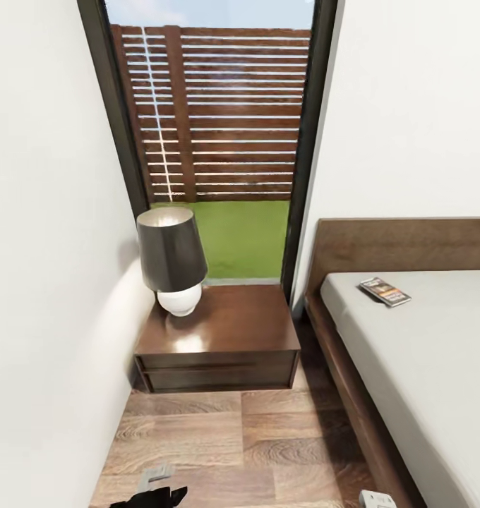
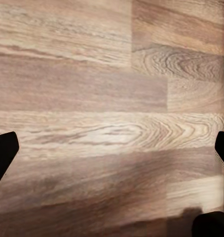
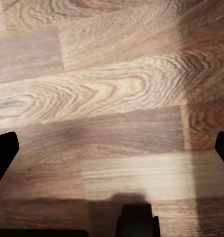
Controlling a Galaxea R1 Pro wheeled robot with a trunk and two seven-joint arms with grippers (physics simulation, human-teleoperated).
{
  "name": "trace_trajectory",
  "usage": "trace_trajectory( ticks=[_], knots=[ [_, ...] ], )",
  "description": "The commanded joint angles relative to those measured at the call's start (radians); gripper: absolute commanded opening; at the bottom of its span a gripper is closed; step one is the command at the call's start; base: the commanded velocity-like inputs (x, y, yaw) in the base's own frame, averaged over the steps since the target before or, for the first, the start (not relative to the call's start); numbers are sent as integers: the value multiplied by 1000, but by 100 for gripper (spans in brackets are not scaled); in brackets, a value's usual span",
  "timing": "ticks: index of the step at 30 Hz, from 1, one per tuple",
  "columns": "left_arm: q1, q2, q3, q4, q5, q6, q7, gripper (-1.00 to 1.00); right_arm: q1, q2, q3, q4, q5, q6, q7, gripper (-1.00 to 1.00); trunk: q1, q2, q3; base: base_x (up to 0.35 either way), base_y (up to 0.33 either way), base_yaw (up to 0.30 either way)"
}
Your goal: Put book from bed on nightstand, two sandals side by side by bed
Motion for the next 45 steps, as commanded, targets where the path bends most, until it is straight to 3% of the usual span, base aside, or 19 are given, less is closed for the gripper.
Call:
trace_trajectory(
  ticks=[1, 27, 34, 40, 45],
  knots=[
    [-1, 0, 8, 1, -10, -4, -2, 100, 0, 0, -9, -2, 10, 4, 4, 100, 0, 0, -1, 328, 0, 0],
    [-1, -1, 7, 1, -10, -4, -2, 100, 0, 0, -9, -1, 14, 4, 2, 100, 0, 0, -1, 328, -2, 0],
    [40, -2, -2, 20, -18, -4, 7, 100, 32, 3, 6, 39, 18, 3, 42, 100, 0, 0, -1, 0, 0, 0],
    [74, -2, -2, 19, -18, -4, 4, 100, 32, 3, 6, 73, 16, 4, 8, 100, 0, 0, -1, 0, 0, 0],
    [97, -2, -2, 19, -18, -4, 4, 100, 32, 3, 6, 101, 16, 4, -4, 100, -19, 35, 15, 0, 0, 0]
  ],
)
